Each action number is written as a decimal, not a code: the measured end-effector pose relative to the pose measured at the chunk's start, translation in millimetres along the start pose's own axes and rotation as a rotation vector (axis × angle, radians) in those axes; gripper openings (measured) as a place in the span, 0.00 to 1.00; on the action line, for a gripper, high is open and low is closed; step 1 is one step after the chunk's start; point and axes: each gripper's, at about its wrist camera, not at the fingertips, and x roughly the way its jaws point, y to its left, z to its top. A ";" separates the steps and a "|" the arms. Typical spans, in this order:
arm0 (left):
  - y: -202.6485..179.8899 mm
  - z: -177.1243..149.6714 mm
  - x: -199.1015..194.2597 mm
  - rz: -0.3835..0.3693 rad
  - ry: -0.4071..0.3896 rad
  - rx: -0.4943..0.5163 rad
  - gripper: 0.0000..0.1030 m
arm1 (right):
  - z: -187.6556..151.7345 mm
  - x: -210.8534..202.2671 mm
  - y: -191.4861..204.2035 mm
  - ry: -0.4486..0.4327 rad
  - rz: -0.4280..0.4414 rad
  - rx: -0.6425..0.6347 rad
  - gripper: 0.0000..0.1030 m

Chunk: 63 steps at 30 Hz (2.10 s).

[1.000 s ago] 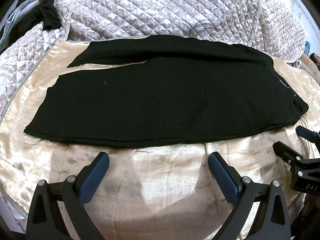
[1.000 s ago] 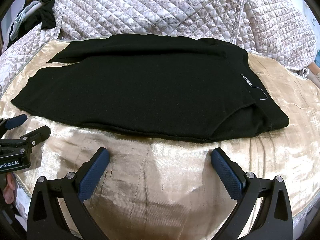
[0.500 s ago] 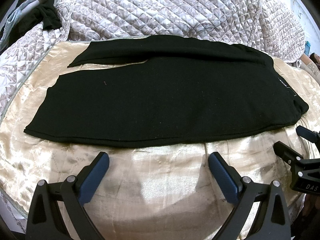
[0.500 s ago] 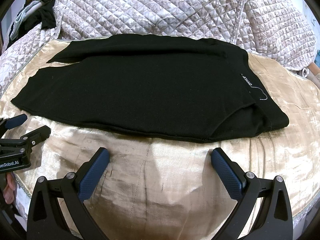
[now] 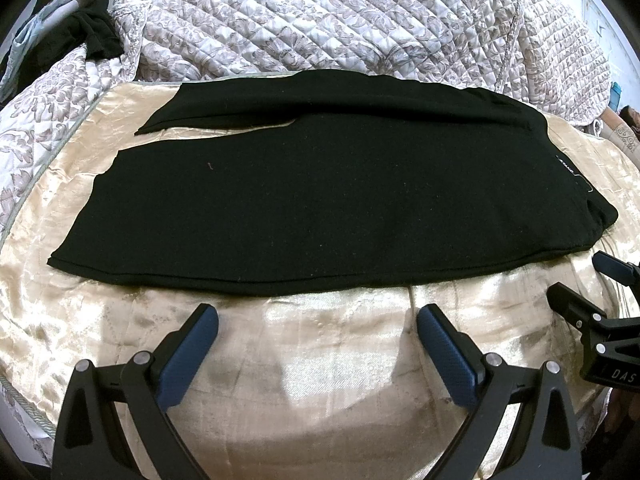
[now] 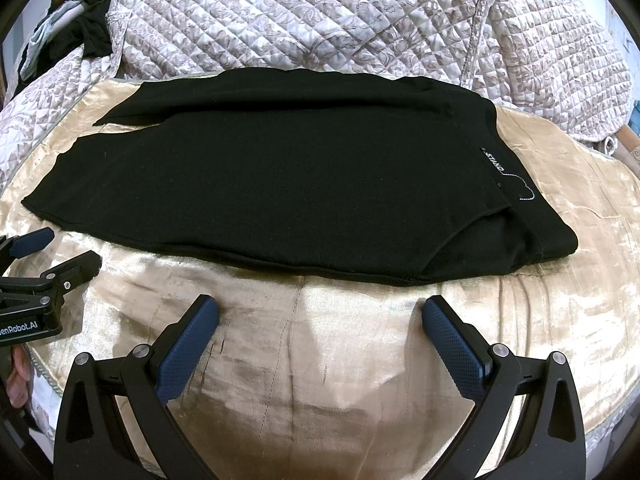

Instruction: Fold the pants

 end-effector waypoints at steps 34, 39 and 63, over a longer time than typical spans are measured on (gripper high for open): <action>-0.1 0.0 0.1 0.000 0.001 0.001 0.99 | -0.5 0.2 1.0 0.000 0.000 0.000 0.99; -0.1 0.1 0.1 0.001 0.001 0.001 0.99 | -0.7 0.2 0.9 0.000 0.000 0.000 0.99; -2.0 -5.8 8.1 0.000 -0.004 0.002 0.99 | -0.8 0.4 1.0 0.001 -0.001 0.000 0.99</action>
